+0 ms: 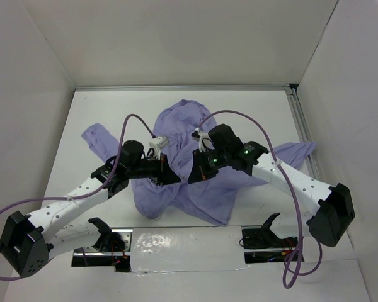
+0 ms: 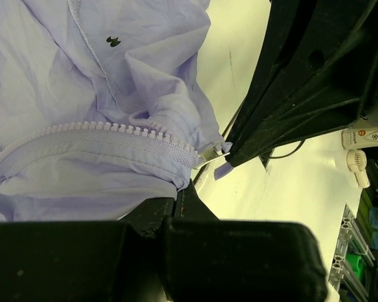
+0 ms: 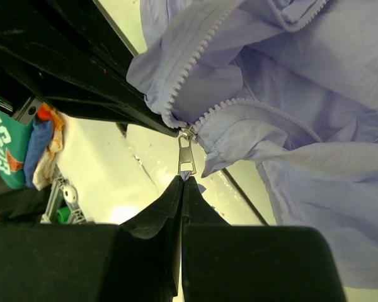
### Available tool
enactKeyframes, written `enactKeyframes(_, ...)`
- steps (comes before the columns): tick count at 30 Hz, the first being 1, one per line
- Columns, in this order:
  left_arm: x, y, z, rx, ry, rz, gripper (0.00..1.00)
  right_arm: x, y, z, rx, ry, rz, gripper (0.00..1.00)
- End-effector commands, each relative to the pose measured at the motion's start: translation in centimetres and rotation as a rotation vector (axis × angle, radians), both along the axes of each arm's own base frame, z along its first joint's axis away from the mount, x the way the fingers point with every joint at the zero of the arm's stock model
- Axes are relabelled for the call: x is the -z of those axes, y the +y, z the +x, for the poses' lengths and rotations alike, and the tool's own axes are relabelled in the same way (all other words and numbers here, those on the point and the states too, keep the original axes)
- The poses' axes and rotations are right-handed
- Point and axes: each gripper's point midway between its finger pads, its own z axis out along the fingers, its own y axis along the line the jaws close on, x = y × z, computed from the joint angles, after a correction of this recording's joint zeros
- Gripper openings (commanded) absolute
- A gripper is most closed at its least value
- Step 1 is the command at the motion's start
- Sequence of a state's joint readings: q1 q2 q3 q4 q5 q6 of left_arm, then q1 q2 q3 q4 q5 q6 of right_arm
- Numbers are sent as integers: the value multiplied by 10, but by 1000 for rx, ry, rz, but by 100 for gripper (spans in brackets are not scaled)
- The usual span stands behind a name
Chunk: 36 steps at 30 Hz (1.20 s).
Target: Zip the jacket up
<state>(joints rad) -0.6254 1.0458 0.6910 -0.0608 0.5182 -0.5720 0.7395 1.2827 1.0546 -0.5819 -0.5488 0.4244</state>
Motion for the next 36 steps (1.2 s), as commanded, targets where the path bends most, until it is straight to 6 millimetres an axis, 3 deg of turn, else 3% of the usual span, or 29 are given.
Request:
enactKeyframes(1, -6, -3, -5, 52, -47, -12, 0, -26, 10, 13, 18, -133, 65, 0)
enactKeyframes(8, -3, -6, -19, 118, -43, -3, 0, -39, 3, 47, 213, -202, 17, 0)
enactKeyframes(15, -4, -9, -32, 194, -65, -13, 0, -40, 1, 63, 281, -324, -23, 0)
enactKeyframes(20, 7, -8, -27, 170, -26, 36, 0, -48, 5, 55, 230, -340, 11, 0)
enactKeyframes(24, 6, -6, -17, 90, 7, 66, 0, -51, 11, 36, 146, -308, 70, 0)
enactKeyframes(26, 2, -5, -8, 36, 13, 78, 8, -47, 11, 29, 124, -280, 77, 0)
enactKeyframes(27, 0, -5, -6, 23, 12, 75, 23, -47, 12, 23, 101, -268, 94, 0)
enactKeyframes(31, -15, -6, -6, 34, -44, 37, 35, -36, 12, 13, 74, -212, 113, 0)
enactKeyframes(32, -17, -6, -5, 31, -51, 36, 44, -35, 12, 13, 76, -203, 117, 0)
enactKeyframes(33, -15, -4, -7, 30, -44, 52, 72, -35, 12, 12, 71, -200, 125, 0)
enactKeyframes(36, -14, 5, -7, 18, -68, 99, 87, -38, 8, 14, 90, -178, 122, 0)
